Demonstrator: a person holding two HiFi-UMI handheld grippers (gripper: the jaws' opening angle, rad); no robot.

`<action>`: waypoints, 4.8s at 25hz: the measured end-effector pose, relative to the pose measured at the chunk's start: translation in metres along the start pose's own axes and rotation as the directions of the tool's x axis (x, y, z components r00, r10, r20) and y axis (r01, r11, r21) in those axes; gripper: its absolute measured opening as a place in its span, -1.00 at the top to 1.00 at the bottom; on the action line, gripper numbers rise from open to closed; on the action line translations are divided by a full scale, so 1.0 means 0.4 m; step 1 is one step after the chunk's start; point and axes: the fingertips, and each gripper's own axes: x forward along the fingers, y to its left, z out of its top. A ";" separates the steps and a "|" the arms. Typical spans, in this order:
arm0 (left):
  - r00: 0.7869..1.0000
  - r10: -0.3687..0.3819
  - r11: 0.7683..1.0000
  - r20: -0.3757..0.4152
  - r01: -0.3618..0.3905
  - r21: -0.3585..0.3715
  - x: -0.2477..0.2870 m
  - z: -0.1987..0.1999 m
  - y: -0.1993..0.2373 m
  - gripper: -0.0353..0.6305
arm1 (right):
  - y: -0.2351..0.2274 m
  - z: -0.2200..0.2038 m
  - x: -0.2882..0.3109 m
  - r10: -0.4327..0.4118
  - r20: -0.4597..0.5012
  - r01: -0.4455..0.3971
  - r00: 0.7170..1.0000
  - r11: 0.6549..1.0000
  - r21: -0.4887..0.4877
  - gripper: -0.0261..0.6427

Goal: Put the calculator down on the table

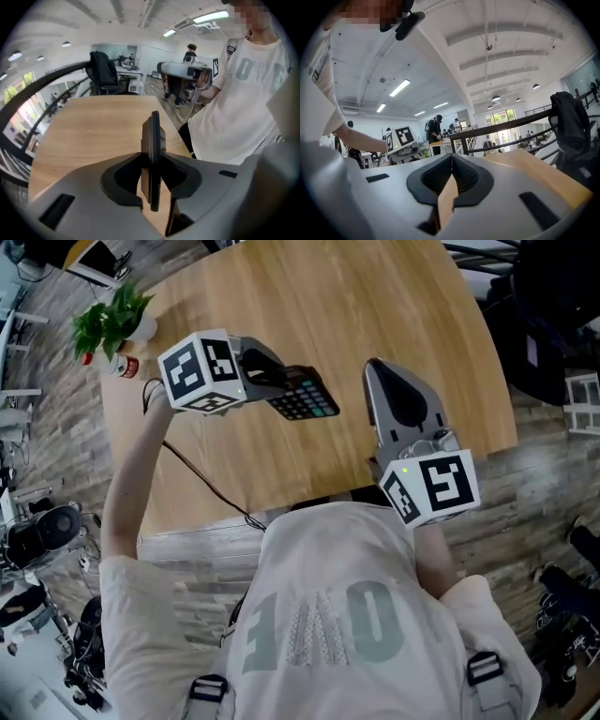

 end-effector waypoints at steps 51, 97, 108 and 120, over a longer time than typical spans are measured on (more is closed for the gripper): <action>0.951 -0.243 0.951 -0.193 0.194 -0.239 0.331 -0.202 0.091 0.22 | -0.066 -0.087 0.080 -0.073 -0.119 0.076 0.990 0.997 0.022 0.86; -0.480 0.867 -0.153 0.132 -0.509 -0.847 -0.639 0.024 -0.259 0.87 | 0.251 0.185 0.090 0.166 0.245 -0.117 0.955 0.972 -0.203 0.86; -0.413 0.886 -0.088 0.210 -0.595 -0.799 -0.582 0.114 -0.248 0.87 | 0.278 0.167 0.064 0.177 0.235 -0.124 0.956 0.967 -0.221 0.87; -0.419 0.860 0.052 0.290 -0.495 -0.867 -0.598 0.133 -0.246 0.86 | 0.271 0.176 0.064 0.169 0.235 -0.114 0.957 0.967 -0.227 0.87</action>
